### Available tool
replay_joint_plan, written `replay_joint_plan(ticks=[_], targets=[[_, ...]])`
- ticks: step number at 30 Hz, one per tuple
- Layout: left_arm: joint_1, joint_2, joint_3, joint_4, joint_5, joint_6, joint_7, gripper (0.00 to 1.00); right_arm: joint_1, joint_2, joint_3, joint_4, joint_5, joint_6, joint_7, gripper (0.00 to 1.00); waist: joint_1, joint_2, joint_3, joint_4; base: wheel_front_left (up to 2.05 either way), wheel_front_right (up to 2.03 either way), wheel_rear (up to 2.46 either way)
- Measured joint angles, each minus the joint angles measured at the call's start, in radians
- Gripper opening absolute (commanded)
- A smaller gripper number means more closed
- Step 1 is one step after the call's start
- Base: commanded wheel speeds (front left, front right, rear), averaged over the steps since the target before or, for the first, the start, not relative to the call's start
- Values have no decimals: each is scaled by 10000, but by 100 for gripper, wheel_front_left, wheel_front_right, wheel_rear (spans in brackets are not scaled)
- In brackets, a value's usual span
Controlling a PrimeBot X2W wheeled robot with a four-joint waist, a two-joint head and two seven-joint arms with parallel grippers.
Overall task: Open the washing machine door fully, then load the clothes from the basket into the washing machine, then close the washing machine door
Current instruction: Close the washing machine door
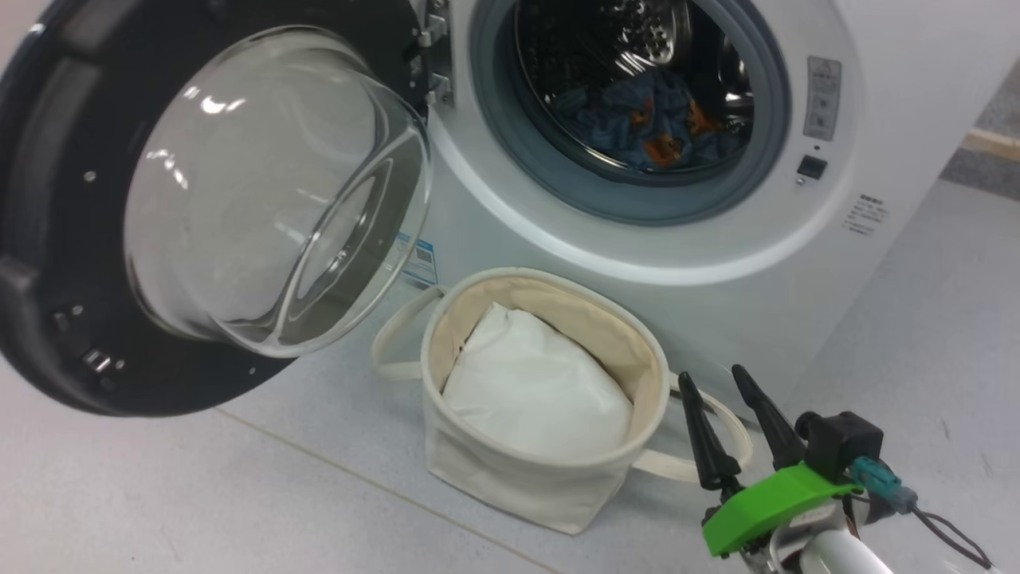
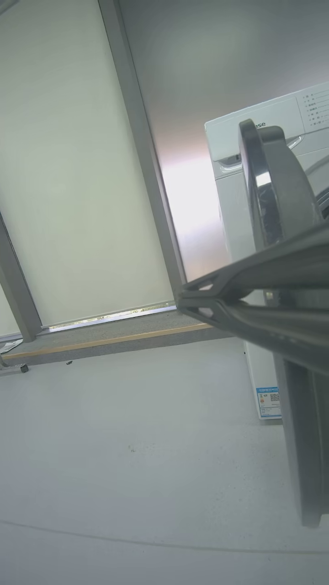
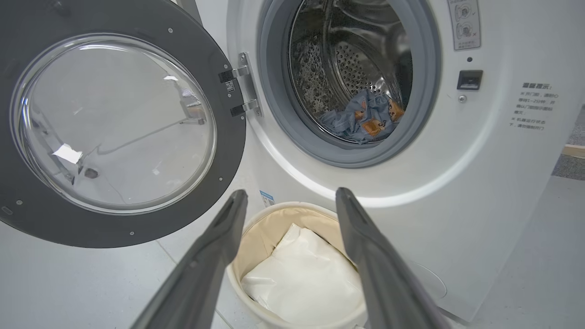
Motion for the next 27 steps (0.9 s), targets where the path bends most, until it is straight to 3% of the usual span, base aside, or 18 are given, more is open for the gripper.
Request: replay_joint_plan(ticks=[8, 15, 27], targets=[[-415, -6, -284, 1051, -272, -226, 961, 0, -306, -50, 84, 19, -4, 0, 0, 100, 0, 0, 100, -207, 0, 0, 0], [-441, -107, -1266, 1126, -265, -305, 2788, 0, -309, -127, 67, 79, 19, 0, -2, 100, -1, 0, -35, 47, 0, 0, 0], [1549, -1967, -3912, -2336, -293, -305, 5858, 0, 23, 163, -249, 35, 19, 0, 0, 100, -1, 0, -502, 584, 0, 0, 0]])
